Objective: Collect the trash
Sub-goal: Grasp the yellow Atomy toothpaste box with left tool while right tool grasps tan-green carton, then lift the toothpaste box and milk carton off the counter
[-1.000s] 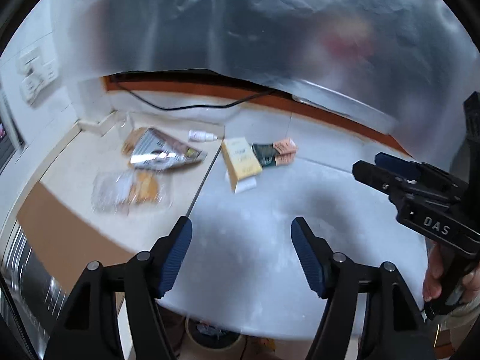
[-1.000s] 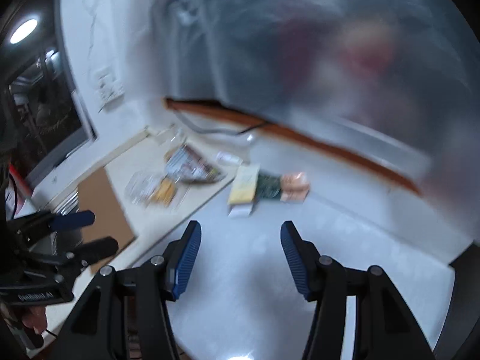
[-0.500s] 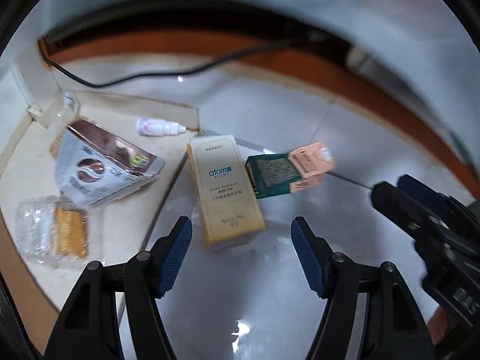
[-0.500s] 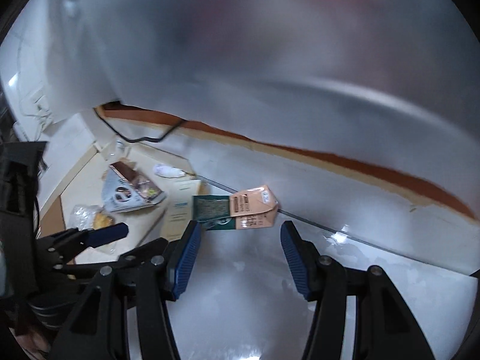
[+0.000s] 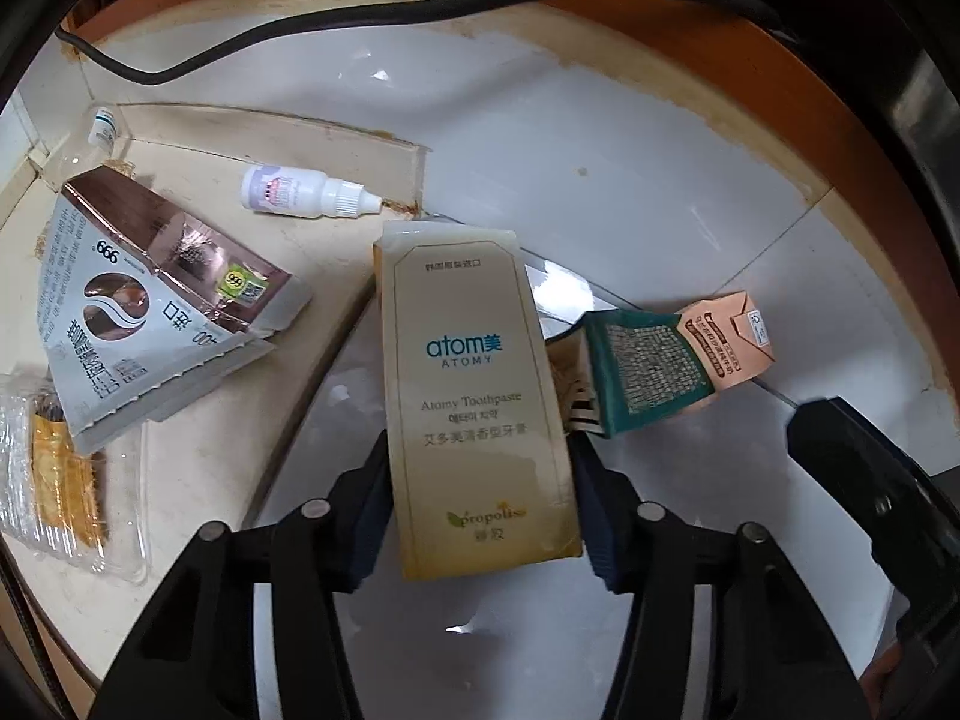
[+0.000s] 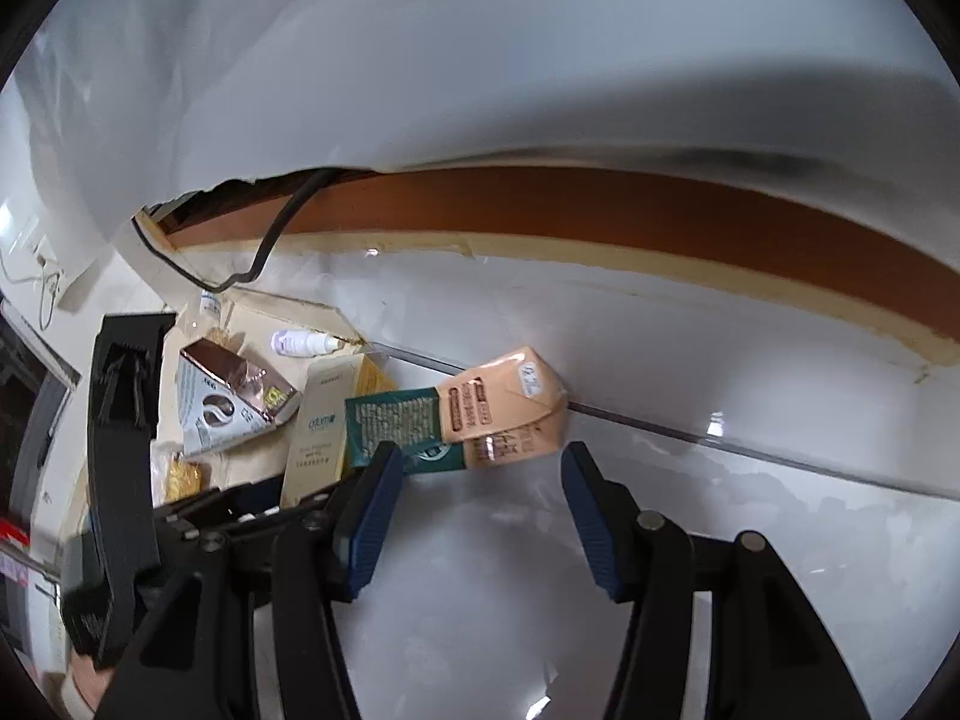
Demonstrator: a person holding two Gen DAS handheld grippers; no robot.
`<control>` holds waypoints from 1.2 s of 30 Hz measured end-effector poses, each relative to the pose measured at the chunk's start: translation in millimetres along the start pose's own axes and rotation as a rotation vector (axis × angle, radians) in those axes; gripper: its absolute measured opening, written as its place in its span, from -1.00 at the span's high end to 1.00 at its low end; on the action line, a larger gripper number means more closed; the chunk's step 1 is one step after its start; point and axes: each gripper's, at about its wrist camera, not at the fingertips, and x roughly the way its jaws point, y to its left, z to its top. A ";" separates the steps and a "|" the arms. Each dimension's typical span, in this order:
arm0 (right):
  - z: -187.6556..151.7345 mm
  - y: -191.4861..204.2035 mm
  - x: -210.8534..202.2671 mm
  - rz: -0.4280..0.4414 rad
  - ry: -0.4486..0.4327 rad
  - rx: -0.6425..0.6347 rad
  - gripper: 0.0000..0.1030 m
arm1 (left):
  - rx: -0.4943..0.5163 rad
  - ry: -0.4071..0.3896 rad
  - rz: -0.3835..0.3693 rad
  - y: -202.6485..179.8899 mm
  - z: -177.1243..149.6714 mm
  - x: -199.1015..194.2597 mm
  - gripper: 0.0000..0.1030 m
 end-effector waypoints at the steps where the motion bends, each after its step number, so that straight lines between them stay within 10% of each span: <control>1: 0.3 2.0 2.9 -0.002 0.003 0.013 -0.08 | -0.005 -0.006 0.005 4.1 -1.4 -2.3 0.03; 12: 12.0 20.7 21.9 -0.141 -0.055 0.327 -0.08 | 0.005 -0.114 0.096 43.7 -28.2 -46.4 0.03; 28: 36.8 53.6 65.1 -0.477 0.034 0.264 -0.10 | -0.019 -0.148 0.084 60.3 -34.7 -70.8 0.03; 36: 16.1 34.8 50.2 -0.459 0.055 0.339 -0.16 | -0.012 -0.151 0.060 56.0 -39.2 -78.2 0.03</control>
